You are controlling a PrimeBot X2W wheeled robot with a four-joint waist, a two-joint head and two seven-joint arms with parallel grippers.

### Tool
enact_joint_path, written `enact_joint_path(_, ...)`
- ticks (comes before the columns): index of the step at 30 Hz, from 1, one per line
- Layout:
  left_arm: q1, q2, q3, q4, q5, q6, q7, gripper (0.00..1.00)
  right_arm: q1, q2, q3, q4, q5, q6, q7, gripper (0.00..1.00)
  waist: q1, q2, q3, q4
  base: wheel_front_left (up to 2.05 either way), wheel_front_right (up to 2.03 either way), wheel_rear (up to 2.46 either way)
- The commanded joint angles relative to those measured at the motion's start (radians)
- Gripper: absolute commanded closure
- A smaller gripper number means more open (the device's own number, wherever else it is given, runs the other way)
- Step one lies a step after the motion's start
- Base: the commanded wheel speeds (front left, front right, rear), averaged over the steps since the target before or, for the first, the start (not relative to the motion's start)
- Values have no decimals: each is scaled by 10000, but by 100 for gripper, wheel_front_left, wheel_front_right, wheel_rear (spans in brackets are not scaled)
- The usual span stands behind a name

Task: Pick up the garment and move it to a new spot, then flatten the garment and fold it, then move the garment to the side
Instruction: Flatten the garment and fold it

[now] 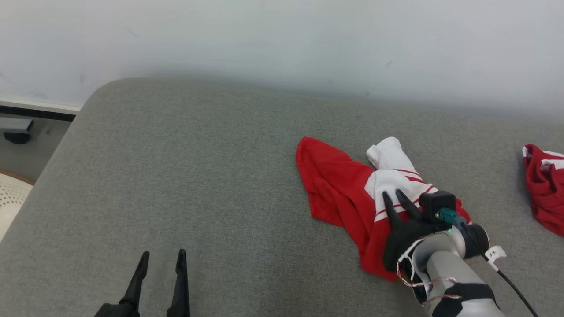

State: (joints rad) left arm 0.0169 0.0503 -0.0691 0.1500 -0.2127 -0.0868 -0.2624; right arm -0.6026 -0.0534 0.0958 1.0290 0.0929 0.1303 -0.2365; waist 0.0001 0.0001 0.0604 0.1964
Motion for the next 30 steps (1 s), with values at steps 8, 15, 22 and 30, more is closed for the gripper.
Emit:
enact_joint_path(8,333,-2,240,-130,-95,104,-32,0,617,-87,-36,-1483,-125,13,-285,100,-1,-1,-285,-439,0,0,0)
enact_joint_path(15,296,-4,255,-133,-99,88,-30,0,581,-96,768,-1208,219,13,-279,0,-1,-1,-219,-1041,0,0,0)
enact_joint_path(22,61,-2,125,-52,-128,22,-32,0,-107,-85,1636,-507,461,13,119,0,-1,-1,-126,-1036,0,0,0)
enact_joint_path(30,-25,2,-94,50,-217,45,-32,0,-1016,-161,2186,1042,348,13,1756,74,-1,-1,39,-624,0,0,0)
